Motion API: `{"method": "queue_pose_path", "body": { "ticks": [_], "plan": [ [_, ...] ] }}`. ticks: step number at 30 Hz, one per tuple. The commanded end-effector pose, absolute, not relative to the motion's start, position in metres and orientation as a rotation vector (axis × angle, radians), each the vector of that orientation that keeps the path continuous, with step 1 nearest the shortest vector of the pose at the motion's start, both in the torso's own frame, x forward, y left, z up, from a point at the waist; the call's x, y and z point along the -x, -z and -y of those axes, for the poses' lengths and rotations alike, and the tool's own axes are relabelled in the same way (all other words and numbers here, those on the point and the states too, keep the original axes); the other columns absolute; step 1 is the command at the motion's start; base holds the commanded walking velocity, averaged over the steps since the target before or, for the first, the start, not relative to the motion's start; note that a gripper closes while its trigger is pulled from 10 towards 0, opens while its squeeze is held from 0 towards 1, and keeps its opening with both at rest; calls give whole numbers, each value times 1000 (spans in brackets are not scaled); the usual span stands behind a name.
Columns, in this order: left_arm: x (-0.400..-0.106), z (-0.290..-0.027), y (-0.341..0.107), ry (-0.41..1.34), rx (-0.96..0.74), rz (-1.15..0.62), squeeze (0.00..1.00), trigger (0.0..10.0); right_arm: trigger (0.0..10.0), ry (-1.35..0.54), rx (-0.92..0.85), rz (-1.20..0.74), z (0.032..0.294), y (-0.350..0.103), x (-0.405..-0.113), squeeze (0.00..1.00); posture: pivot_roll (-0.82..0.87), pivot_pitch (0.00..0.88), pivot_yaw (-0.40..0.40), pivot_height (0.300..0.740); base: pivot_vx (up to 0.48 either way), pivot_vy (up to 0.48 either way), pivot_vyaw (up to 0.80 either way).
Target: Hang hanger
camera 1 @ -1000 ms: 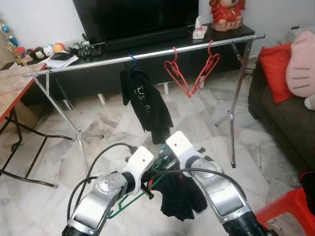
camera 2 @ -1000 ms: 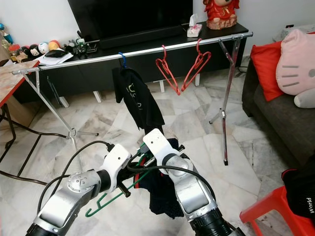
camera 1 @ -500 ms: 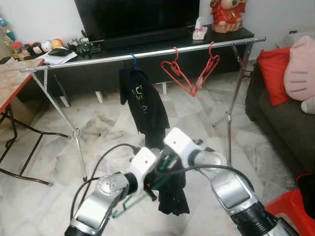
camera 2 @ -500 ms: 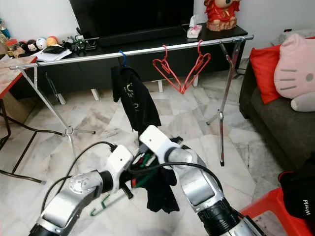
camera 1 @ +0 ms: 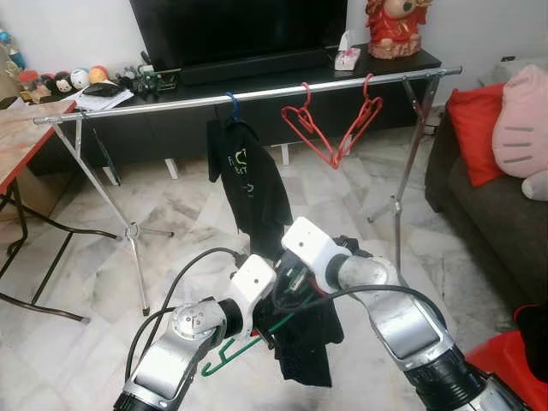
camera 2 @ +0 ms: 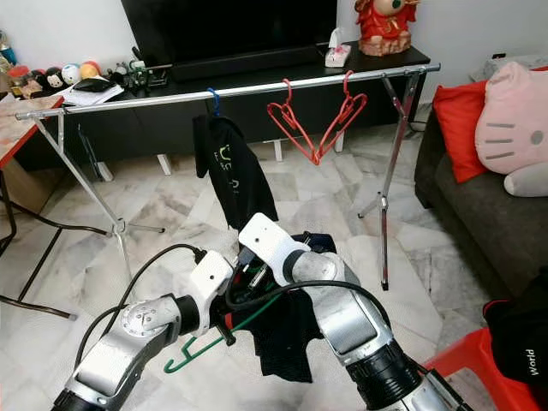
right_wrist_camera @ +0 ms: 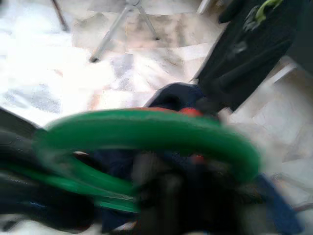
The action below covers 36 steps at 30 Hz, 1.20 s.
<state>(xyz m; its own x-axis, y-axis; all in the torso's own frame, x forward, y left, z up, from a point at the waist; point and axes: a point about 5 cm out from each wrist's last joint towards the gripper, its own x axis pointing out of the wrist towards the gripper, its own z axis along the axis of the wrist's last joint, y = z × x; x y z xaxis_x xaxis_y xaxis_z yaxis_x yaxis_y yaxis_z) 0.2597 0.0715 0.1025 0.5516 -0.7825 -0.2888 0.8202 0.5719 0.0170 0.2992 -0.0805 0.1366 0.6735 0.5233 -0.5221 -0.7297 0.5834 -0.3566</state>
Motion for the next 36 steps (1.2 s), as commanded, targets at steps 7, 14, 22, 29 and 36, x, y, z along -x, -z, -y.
{"method": "queue_pose_path", "body": {
  "ticks": [7,14,22,29,36],
  "plan": [
    [-259,-68,-117,995,-105,-171,0,10000,10000,-800,553,-320,72,-146,-299,0,-126,0,117,740,0,0,0],
    [-258,-73,-119,996,-98,-161,0,10000,10000,-730,550,-340,102,-146,-311,0,-124,0,127,740,0,0,0],
    [-257,-79,-118,999,-112,-168,0,10000,10000,-635,612,-370,133,-145,-322,0,-119,0,132,740,0,0,0],
    [-255,-81,-117,1009,-119,-176,0,10000,10000,-614,612,-374,136,-143,-324,0,-115,0,136,740,0,0,0],
    [-254,-84,-116,1011,-124,-178,0,10000,10000,-729,506,-287,129,-163,-321,0,-116,0,138,740,0,0,0]
  ]
}}
